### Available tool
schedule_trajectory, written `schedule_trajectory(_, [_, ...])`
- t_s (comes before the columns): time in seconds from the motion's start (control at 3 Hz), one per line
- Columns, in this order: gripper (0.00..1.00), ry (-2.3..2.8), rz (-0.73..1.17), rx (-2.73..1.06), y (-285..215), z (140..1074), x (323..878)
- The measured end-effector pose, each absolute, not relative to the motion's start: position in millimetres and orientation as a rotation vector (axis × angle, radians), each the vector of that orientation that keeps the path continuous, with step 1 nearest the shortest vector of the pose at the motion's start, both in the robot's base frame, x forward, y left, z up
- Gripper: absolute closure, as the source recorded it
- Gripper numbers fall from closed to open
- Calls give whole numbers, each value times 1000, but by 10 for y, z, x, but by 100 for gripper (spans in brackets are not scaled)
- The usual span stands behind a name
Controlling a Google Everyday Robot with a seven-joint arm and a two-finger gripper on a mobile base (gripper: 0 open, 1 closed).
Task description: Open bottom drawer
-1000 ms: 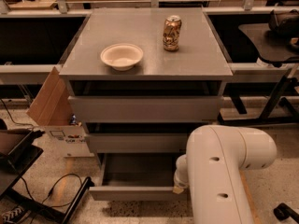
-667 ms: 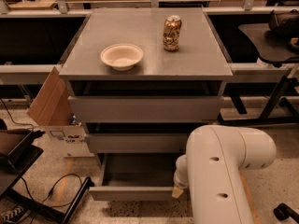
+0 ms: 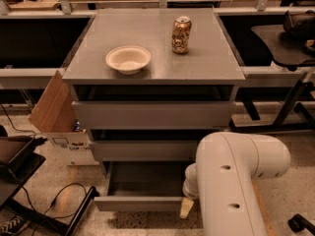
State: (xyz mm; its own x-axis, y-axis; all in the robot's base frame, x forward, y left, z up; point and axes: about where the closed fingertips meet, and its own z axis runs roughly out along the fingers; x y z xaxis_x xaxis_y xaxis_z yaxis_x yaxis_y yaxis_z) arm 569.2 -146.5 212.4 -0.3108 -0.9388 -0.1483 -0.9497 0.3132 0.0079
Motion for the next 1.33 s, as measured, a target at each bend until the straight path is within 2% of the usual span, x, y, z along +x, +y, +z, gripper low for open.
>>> schedule_trajectory(0.33, [13, 2474, 173, -1761, -1531, 1960, 5552])
schedule_trajectory(1.0, [60, 2592, 258, -1717, -1731, 1661, 4962])
schedule_trajectory(1.33, [84, 2596, 259, -1715, -1735, 1659, 4942])
